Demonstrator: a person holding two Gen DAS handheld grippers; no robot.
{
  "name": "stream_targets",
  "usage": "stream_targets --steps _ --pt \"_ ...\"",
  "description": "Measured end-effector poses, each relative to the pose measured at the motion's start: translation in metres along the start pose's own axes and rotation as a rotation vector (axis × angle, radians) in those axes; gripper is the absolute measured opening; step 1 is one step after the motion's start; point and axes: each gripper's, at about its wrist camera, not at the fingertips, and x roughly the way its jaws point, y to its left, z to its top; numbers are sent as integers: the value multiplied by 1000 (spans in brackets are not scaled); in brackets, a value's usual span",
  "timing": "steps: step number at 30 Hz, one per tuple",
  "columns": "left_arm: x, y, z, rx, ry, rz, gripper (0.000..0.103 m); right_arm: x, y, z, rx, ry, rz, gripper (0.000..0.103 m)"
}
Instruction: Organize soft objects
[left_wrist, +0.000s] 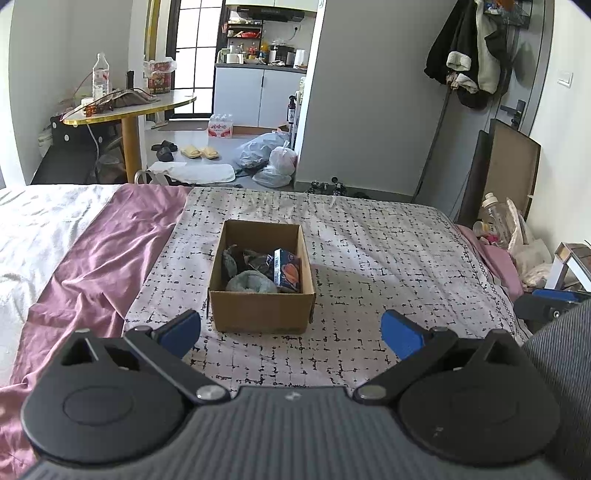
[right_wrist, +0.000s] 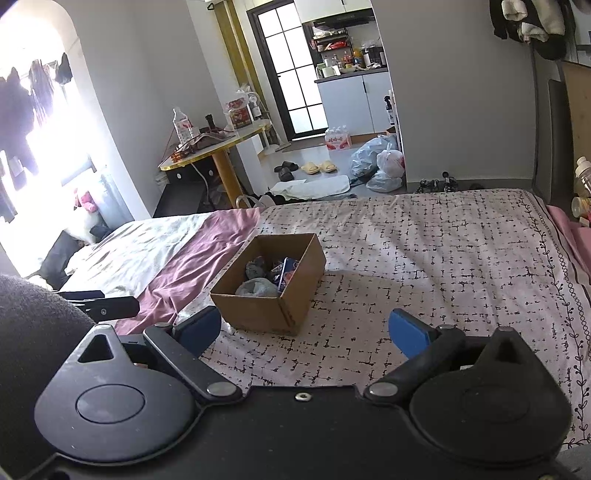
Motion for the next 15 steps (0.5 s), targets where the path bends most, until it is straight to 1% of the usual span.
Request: stream_targets --steps 15 --pt "-1 0 1 11 -16 12 103 -1 3 0 -24 -2 -20 98"
